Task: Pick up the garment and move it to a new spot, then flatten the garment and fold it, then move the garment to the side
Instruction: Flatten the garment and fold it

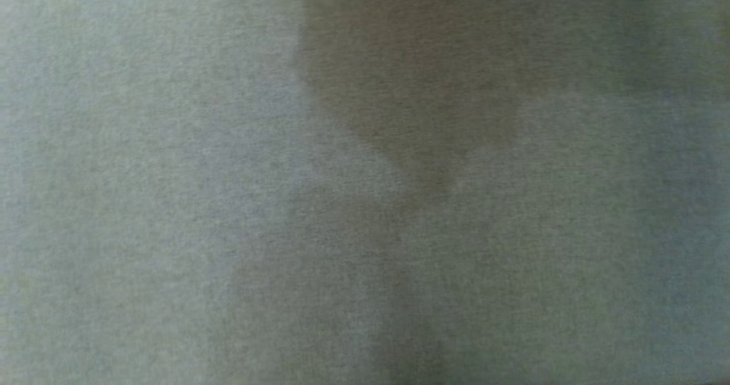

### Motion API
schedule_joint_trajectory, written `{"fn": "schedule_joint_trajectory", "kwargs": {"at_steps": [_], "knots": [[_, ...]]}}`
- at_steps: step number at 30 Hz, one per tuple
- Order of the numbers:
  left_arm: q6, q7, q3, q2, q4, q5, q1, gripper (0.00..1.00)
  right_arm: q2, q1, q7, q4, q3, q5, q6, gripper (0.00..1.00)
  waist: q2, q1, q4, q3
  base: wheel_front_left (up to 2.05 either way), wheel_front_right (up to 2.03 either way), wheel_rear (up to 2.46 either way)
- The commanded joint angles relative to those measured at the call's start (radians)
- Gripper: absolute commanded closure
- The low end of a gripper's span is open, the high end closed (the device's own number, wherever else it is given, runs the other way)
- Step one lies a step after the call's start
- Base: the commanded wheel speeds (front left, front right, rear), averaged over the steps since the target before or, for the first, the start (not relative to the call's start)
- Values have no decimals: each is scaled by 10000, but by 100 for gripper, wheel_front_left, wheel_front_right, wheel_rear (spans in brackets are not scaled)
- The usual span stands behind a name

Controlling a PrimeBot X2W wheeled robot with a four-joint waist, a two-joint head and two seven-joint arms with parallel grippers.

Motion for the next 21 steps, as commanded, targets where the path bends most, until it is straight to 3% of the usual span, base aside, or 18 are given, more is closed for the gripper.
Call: {"fn": "schedule_joint_trajectory", "kwargs": {"at_steps": [1, 4, 7, 11, 14, 21], "knots": [[-2, -105, 295, 366, -59, 27, -365, 100, 147, -22, -197, 12, -90, -104, -7, 100, 1, -4, 116, 62, 0, 0, 0], [-115, -266, 179, 481, -12, -89, 112, 100, 299, 326, -490, 661, 29, -129, -7, 100, 1, -4, 172, 32, 0, 0, 0], [-158, -332, -59, 980, -622, -177, 1594, 100, 473, 1202, -880, 1456, 103, -5, -7, 100, 1, -4, 202, -94, 0, 0, 0], [181, -350, -78, 1557, -1924, -575, 3863, 100, 464, 2319, -1243, 1969, 69, 247, -7, 100, 1, -4, 248, -383, 0, 0, 0], [658, -329, -43, 2069, -3160, -958, 5816, 100, 439, 3320, -1444, 2084, -19, 432, -7, 100, 1, -4, 204, -695, 0, 0, 0], [2402, -82, 187, 3190, -5932, -1920, 10371, 100, 512, 6213, -1623, 1210, -221, 682, -7, 100, 1, -4, -65, -1446, 0, 0, 0]]}}
